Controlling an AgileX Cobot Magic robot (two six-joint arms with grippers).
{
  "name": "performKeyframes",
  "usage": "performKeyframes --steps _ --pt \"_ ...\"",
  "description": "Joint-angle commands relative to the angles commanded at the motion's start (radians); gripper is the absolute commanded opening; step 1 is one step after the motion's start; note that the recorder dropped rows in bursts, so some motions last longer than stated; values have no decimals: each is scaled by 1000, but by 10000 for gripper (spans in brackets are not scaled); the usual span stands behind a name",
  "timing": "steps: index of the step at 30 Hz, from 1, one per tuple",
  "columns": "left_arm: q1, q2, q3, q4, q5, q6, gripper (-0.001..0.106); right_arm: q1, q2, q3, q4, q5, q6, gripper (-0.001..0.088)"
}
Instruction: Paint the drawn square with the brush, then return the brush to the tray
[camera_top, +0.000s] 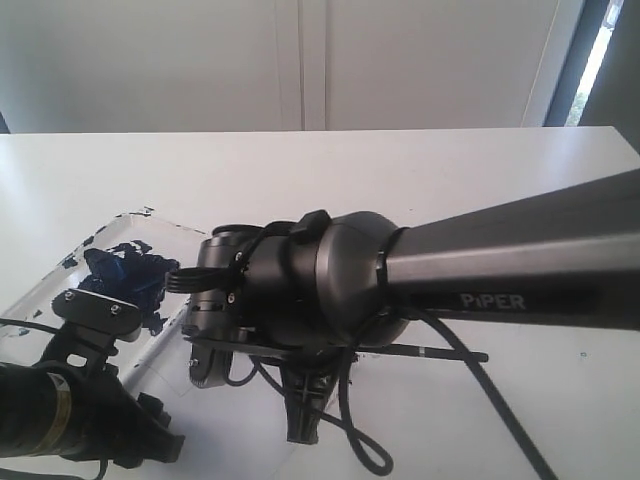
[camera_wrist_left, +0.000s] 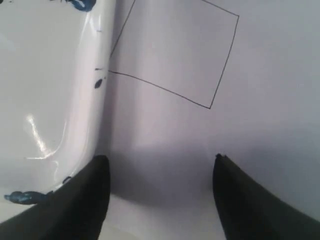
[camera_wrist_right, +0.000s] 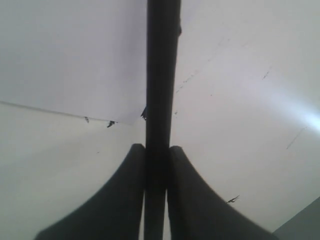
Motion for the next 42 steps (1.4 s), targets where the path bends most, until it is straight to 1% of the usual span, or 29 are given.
performKeyframes --steps 3,5,14,20,22,27,29,32,38,42 --pt "0 0 -5 0 -19 0 775 0 0 0 -9 17 0 0" --pt "0 0 -5 0 -8 0 805 0 0 0 -14 27 0 0" --pt "0 -2 -5 4 1 0 804 0 13 -3 -14 2 0 0" --pt "0 -9 -5 40 10 0 804 0 36 -3 -16 8 0 0" --pt "0 -36 -5 54 10 2 804 0 36 -3 -16 8 0 0" --pt "0 -200 -1 79 45 -10 804 0 36 -4 -24 8 0 0" --pt "0 -224 7 79 62 -10 804 0 36 -4 -28 6 0 0" --pt "0 -198 7 79 98 -17 804 0 36 -4 -39 0 0 0" --pt "0 -87 7 79 26 -17 804 0 36 -4 -40 17 -5 0" --pt "0 -51 7 79 18 -11 804 0 36 -4 -45 24 -5 0"
